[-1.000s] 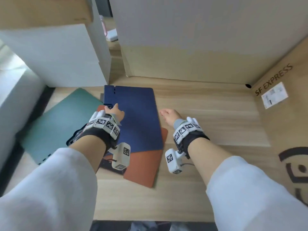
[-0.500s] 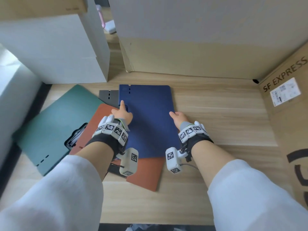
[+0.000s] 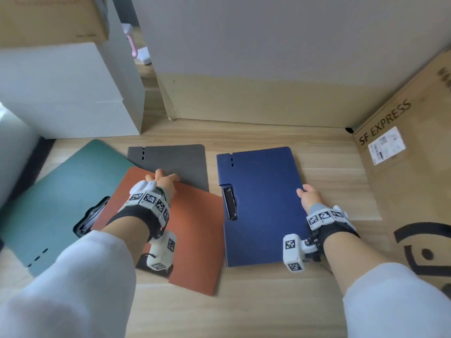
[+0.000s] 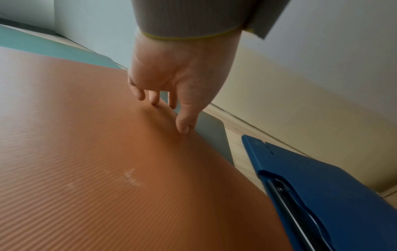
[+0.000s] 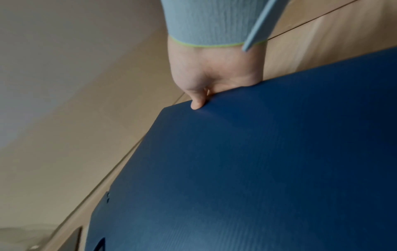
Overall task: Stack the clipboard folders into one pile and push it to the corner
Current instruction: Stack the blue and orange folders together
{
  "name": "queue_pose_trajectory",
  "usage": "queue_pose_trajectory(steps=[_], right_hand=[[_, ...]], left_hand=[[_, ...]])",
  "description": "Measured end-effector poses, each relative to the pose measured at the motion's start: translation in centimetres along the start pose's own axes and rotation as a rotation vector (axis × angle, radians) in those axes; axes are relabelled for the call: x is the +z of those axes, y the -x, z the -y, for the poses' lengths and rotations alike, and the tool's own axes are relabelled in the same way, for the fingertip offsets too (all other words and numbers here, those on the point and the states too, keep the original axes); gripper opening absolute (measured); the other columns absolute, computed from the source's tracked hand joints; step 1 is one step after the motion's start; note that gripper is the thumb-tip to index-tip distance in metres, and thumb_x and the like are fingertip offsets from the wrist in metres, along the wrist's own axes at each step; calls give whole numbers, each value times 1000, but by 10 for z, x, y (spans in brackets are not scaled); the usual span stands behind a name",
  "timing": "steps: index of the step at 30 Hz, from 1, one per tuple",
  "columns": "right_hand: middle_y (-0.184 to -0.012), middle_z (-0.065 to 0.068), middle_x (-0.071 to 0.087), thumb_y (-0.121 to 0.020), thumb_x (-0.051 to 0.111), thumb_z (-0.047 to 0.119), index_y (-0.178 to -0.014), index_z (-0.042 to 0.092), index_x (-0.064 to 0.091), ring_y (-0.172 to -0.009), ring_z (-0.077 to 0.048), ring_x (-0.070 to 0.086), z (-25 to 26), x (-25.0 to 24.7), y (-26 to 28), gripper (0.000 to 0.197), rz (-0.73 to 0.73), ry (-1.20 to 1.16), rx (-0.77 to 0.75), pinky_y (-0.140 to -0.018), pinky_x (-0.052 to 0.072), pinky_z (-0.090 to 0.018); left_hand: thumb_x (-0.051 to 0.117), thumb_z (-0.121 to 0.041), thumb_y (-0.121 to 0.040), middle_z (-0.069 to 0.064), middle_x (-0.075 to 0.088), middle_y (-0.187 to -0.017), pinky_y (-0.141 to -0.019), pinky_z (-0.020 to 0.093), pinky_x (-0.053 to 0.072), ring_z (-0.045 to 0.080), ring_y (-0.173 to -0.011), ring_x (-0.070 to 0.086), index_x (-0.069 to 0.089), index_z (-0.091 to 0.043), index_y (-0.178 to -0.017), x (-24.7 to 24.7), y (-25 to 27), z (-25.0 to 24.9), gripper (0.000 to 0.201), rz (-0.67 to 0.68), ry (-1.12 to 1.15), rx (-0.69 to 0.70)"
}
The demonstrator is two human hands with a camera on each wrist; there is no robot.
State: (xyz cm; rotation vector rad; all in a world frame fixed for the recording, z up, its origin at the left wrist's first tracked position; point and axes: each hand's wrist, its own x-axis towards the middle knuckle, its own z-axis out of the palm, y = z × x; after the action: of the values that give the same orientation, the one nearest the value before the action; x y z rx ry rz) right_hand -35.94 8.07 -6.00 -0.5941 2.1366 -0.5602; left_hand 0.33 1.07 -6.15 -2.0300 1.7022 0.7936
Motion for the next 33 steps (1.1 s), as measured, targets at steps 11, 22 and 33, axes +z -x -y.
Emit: queue_pose_trajectory(steps=[11,22,33], right_hand=[[-148,-12,40,-98,38,8,-142,3,35,-134,-32,40,-32,-28,-11,44,-71,-94,100,-108,30,-39],[-144,-18,45,-91,48,-2,-137,2,42,-129,-33,46,-18,-2,-8,47,76,35,8,-105,36,-36],[-128,-8,61,-94,46,29,-127,9,56,-104,-19,56,45,48,30,40,443,5,-248,-91,45,-30]], left_hand=[[28,-3,-88,4,46,-131,-107,45,32,37,-123,31,47,-25,-126,-10,-8,-35,48,-42,-149,-18],[28,-4,-88,5,41,-127,-104,45,36,38,-115,38,57,-28,-109,-12,10,-84,43,-192,-49,151],[32,-5,-84,2,48,-122,-85,38,35,34,-111,40,53,-35,-106,3,6,-144,43,-173,73,390]])
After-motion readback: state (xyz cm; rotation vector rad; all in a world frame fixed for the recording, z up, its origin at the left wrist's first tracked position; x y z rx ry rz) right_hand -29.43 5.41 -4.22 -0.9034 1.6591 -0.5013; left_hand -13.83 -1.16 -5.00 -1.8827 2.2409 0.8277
